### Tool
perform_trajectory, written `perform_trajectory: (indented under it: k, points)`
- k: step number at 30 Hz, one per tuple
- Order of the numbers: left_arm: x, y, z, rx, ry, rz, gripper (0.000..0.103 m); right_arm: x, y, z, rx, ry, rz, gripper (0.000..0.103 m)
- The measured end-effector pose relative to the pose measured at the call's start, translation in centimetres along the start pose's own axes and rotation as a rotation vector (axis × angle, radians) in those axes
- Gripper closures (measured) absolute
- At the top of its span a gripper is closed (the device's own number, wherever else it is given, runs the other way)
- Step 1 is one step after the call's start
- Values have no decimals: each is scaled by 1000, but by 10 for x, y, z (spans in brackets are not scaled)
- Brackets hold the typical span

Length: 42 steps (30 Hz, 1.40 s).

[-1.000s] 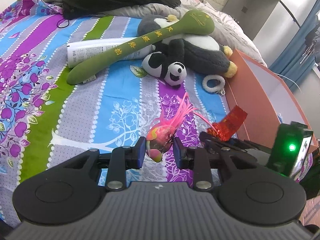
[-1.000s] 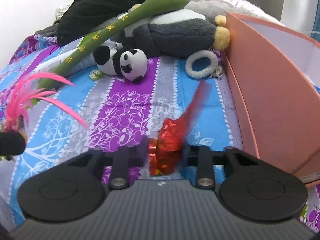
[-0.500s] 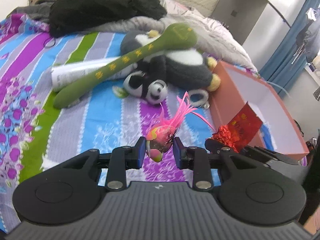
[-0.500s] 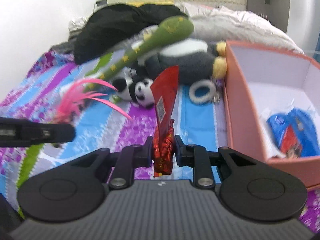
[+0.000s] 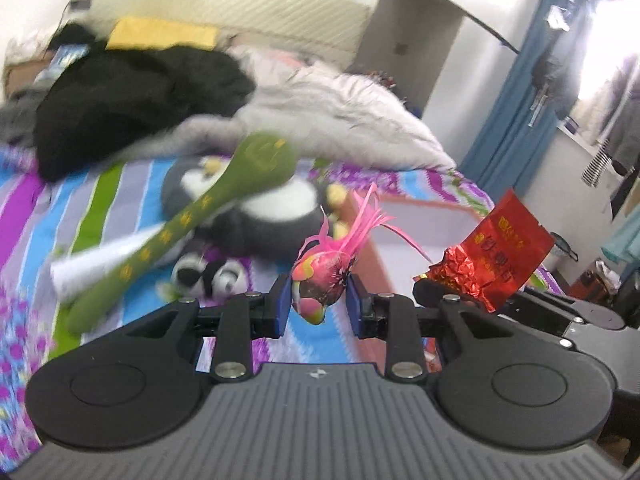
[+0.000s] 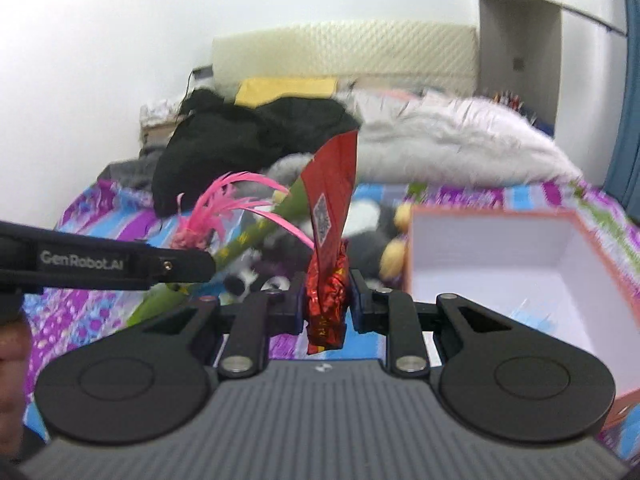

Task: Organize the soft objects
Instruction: 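Carry the pink keychain with the left tool while the right tool carries the candy packet over the box, then open both tools to drop the pink keychain and candy packet into the box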

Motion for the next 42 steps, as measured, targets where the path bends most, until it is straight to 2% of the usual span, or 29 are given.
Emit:
perform_trajectory:
  k: [4, 6, 12, 18, 23, 31, 35, 38, 42]
  points:
    - [-32, -4, 27, -21, -63, -36, 69, -22, 10, 23, -30, 13, -60, 78]
    - [-43, -14, 39, -15, -63, -60, 69, -36, 12, 32, -36, 16, -83, 78]
    - [-80, -63, 49, 88, -90, -120, 69, -86, 3, 40, 7, -26, -140, 78]
    - [-116, -119, 35, 208, -119, -153, 69, -135, -17, 18, 112, -54, -204, 78]
    - [-136, -164, 18, 305, -89, -177, 69, -170, -34, -13, 214, -90, -239, 79]
    - [-157, -204, -13, 416, -143, -148, 69, -209, -46, -57, 312, -154, -276, 82]
    - [-159, -213, -21, 445, -139, -139, 66, -213, -45, -70, 327, -170, -277, 82]
    - [-159, -213, -21, 441, -143, -141, 53, -213, -42, -70, 322, -172, -277, 82]
    - [-161, -202, -12, 403, -146, -154, 52, -210, -36, -61, 288, -155, -278, 82]
Point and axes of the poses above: each gripper's, at about its wrist camera, not at the fingertips, and y roughly against the way its jaws point, x to its left, z to its top, the point moved 4 cm from there along -y, roughly the way its jaws point, and after that the axes turned 4 degrees about -x, right-handed, at the moved point
